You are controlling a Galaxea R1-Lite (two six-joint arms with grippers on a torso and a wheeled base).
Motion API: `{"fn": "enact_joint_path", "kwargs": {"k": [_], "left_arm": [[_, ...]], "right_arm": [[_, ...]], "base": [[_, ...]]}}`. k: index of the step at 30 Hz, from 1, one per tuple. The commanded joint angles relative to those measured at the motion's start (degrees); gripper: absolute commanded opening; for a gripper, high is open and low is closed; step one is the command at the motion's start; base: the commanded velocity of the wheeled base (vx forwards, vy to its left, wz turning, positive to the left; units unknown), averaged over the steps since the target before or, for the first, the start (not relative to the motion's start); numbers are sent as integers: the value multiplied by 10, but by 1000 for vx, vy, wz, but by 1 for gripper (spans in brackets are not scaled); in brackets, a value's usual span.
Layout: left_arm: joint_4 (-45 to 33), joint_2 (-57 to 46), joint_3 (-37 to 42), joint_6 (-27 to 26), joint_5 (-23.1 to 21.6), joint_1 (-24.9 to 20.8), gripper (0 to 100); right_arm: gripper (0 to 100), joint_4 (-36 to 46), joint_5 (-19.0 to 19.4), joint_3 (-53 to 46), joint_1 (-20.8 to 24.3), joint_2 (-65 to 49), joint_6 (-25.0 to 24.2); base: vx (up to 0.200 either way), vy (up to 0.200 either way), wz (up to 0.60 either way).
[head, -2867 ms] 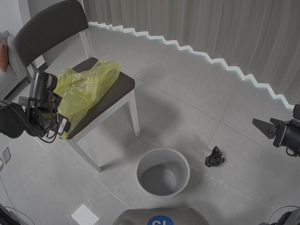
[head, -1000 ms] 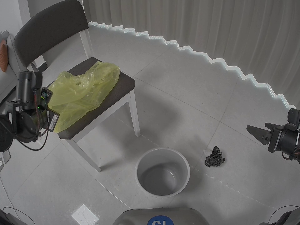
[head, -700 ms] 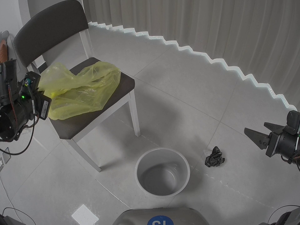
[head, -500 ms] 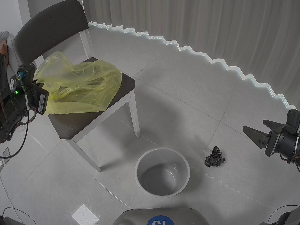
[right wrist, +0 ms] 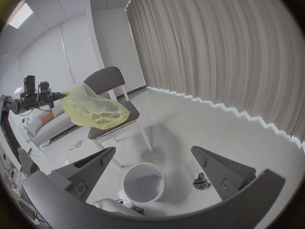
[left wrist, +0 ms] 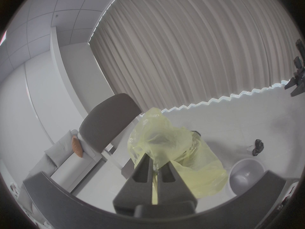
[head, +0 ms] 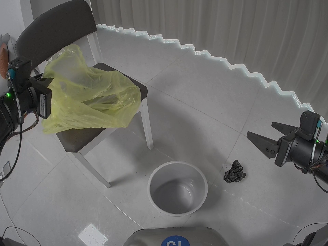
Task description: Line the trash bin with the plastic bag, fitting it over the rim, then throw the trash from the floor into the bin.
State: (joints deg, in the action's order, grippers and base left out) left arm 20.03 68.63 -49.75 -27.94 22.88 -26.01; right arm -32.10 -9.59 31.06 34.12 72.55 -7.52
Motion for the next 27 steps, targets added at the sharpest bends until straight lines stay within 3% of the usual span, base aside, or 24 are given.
{"fn": "enact_joint_path", "kwargs": {"k": [1,13,19,23,27], "left_arm": [[2,-3,-7,2,-9,-16,0],[1,2,-12,54,-29,-62,0],[1,3,-18,56,-32,-67,0],[1,6,-28,57,-32,-74,0],[1,9,-36,57,-33,-75,0]], "right_arm": [[100,-2,-2,7,12,32,0],[100,-2,1,6,30,73,-39],[100,-2,1,0,41,93,-54],[100,-3,-2,1,82,125,-109],[100,-5,-2,5,93,157,-131]], "base": [[0,0,0],[0,0,0],[0,0,0],[0,0,0],[0,0,0]]}}
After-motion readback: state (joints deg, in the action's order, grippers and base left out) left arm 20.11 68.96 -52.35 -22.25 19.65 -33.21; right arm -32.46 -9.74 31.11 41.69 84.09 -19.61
